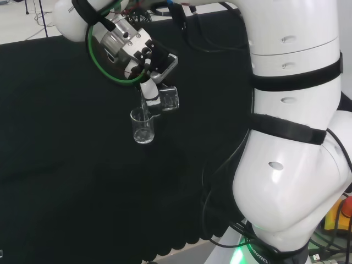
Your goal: Pour the water from the handheld beaker into the one on the table.
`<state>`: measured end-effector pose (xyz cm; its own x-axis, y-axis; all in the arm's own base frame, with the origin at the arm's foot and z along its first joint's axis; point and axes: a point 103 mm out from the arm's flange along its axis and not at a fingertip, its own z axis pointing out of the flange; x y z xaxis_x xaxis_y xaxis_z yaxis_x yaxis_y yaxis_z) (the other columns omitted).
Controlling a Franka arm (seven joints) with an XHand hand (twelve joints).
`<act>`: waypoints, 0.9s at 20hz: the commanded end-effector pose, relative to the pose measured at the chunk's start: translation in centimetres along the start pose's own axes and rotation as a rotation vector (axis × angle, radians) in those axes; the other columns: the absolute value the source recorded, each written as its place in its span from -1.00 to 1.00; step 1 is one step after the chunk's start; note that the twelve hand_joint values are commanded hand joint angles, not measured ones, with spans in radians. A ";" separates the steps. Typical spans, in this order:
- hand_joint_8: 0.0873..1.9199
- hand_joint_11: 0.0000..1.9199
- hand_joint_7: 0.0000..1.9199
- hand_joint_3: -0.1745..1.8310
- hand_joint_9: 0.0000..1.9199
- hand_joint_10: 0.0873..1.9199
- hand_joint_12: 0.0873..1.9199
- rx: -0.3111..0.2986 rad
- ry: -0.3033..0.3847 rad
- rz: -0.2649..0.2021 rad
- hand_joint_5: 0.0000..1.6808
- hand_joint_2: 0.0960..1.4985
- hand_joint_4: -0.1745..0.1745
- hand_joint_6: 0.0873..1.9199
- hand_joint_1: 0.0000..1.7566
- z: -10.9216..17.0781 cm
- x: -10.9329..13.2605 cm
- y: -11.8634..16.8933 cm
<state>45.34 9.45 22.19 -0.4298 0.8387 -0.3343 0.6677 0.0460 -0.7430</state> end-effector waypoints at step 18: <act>-0.48 0.44 0.41 -0.18 0.83 -0.93 -0.40 0.039 -0.051 0.020 0.55 -0.22 -1.00 -0.45 0.50 -1.1 0.5 -0.1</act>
<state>45.75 10.77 22.68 -0.4483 0.8085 -0.3811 0.6534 0.0056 -0.7569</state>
